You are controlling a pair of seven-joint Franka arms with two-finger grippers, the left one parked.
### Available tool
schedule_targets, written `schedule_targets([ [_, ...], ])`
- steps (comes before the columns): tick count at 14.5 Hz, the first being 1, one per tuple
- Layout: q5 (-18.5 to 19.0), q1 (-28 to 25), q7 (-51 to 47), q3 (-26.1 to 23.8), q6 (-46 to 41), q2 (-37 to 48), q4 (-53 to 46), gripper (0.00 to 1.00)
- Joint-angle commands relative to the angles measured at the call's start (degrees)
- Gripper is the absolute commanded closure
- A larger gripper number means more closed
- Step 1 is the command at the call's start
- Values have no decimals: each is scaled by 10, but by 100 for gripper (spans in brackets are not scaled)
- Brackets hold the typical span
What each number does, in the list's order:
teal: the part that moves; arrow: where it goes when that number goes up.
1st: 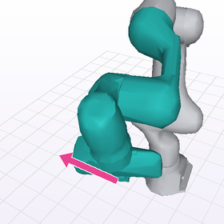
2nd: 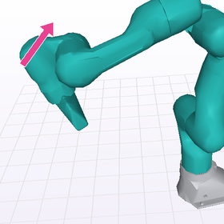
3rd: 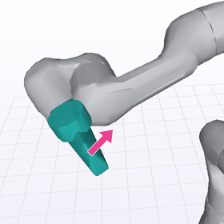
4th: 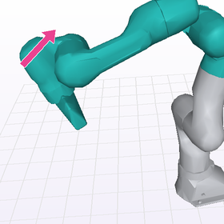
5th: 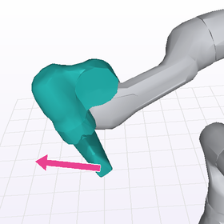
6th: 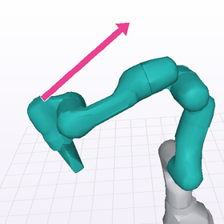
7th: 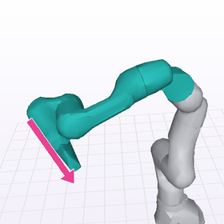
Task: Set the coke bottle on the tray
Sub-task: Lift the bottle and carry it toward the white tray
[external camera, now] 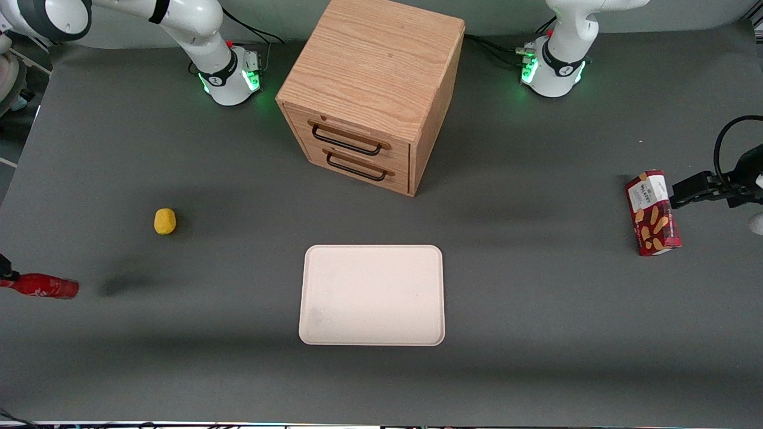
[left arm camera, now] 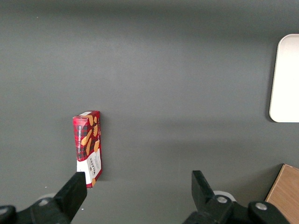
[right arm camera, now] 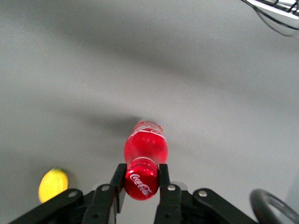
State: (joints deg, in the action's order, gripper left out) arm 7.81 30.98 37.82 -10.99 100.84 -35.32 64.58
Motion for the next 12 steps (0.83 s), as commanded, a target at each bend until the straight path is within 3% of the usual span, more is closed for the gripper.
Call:
schedule_targets([
  [1, 12, -1, 23, 2, -49, 63, 6, 100],
  [12, 6, -13, 57, 23, -184, 179, -33, 100],
])
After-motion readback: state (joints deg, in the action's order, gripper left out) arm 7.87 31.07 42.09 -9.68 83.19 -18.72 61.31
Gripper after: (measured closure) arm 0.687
